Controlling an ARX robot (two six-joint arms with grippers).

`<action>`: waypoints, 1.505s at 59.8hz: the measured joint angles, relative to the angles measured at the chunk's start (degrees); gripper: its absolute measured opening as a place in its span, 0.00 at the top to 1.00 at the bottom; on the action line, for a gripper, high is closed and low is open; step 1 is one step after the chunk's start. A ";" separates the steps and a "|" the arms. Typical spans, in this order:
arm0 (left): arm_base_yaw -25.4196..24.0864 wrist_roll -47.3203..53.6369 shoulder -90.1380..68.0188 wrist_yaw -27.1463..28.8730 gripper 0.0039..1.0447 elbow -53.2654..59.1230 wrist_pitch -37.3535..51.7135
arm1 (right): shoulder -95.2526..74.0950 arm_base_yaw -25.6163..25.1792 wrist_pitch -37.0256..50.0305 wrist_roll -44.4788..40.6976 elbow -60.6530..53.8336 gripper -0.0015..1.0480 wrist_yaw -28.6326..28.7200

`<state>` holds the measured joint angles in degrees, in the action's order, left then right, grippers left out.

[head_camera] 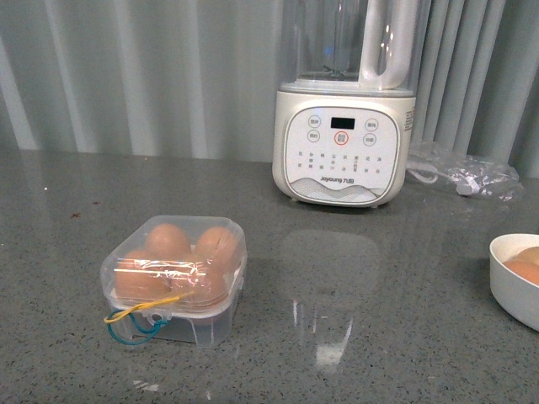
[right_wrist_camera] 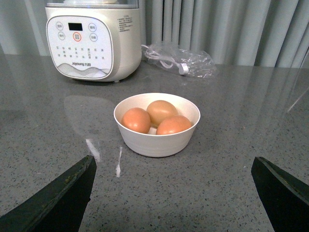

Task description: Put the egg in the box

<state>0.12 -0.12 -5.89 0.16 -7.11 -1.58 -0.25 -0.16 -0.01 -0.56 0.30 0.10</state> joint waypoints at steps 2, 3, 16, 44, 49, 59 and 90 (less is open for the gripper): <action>0.00 0.00 0.20 0.11 0.97 0.35 0.11 | 0.00 0.00 0.00 0.00 0.00 0.07 -0.02; 0.00 0.00 0.37 0.04 0.97 0.57 0.15 | 0.00 0.00 0.00 0.00 0.00 0.07 -0.02; 0.00 0.00 1.88 0.00 0.97 2.56 0.63 | 0.00 0.00 0.00 0.00 -0.02 0.07 -0.02; 0.00 0.02 5.60 -0.15 0.97 5.44 1.42 | 0.00 0.00 0.00 0.00 0.00 0.07 -0.04; 0.00 0.00 5.68 -0.09 0.97 5.44 1.42 | 0.02 0.00 0.00 0.00 -0.02 0.07 -0.02; 0.00 0.00 5.68 -0.07 0.97 5.46 1.42 | 0.00 0.00 0.00 0.00 0.00 0.07 -0.04; 0.00 0.00 5.68 -0.07 0.48 5.46 1.42 | 0.00 0.00 0.00 0.00 0.00 0.07 -0.04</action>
<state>0.12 -0.12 -0.21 0.10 -1.65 -0.16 -0.25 -0.16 -0.01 -0.56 0.30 0.05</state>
